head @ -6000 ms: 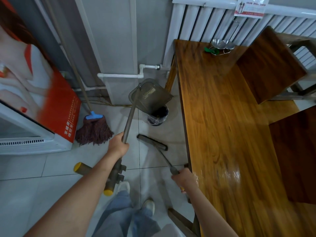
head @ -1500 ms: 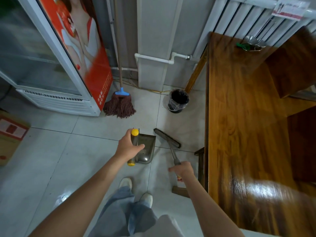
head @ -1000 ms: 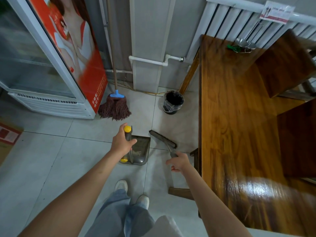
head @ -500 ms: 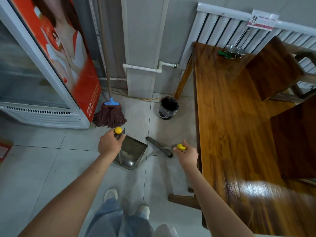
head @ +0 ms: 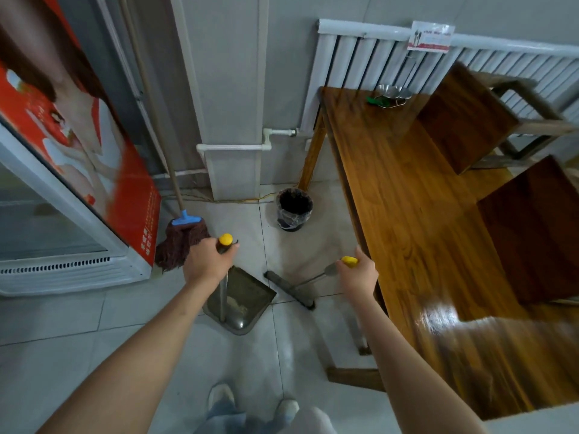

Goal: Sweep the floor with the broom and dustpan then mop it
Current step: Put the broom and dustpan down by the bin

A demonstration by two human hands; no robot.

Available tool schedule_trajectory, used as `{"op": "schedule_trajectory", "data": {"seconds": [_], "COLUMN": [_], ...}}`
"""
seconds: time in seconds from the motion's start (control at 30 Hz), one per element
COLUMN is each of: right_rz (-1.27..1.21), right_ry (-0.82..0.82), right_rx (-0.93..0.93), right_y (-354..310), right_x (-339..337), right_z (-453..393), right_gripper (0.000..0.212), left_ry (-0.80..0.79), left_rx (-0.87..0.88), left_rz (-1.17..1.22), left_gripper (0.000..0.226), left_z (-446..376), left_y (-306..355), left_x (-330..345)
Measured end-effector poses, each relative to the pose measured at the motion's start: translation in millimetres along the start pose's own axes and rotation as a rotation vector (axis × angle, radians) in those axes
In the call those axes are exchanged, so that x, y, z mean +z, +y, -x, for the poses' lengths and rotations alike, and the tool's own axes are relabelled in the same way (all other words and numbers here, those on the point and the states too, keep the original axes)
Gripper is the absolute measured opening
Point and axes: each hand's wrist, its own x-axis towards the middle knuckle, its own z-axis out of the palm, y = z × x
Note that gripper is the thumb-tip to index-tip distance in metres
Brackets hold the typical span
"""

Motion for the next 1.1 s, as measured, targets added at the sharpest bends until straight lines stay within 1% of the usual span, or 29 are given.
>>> {"op": "schedule_trajectory", "data": {"seconds": [0.13,0.2,0.33,0.43,0.53,0.63,0.8,0.9,1.1], "right_rz": [0.012,-0.026,-0.064,-0.031,-0.006,0.013,0.017,-0.004,-0.004], "right_ry": [0.077,0.117,0.184,0.214,0.228,0.24,0.32,0.367,0.445], "right_rx": [0.041,0.066,0.12,0.115,0.118,0.114,0.156,0.198,0.232], "right_y": [-7,-7,-11,-15,-22,-33,-44,-48,-50], "right_x": [-5,-8,-15,-20,-21,-18,-11,-9,-11], "right_z": [-13,-20,-39,-45,-45,-47,-44,-38,-28], "right_gripper": [0.067,0.067,0.068,0.068,0.068,0.067,0.068,0.069,0.069], "left_ry": [-0.074,-0.096,-0.013,0.012,-0.012,-0.069,-0.122,-0.168,-0.15], "left_rx": [0.159,0.216,0.247,0.239,0.251,0.286,0.388,0.409,0.431], "left_rz": [-0.109,-0.167,-0.332,-0.379,-0.369,-0.322,-0.296,-0.234,-0.241], "left_gripper": [0.037,0.038,0.035,0.036,0.035,0.034,0.036,0.034,0.036], "left_z": [-28,-42,-62,-70,-80,-95,-110,-122,-129], "left_y": [7,12,23,35,41,41,44,51,61], "left_x": [-1,0,8,11,10,9,0,-4,-1]}}
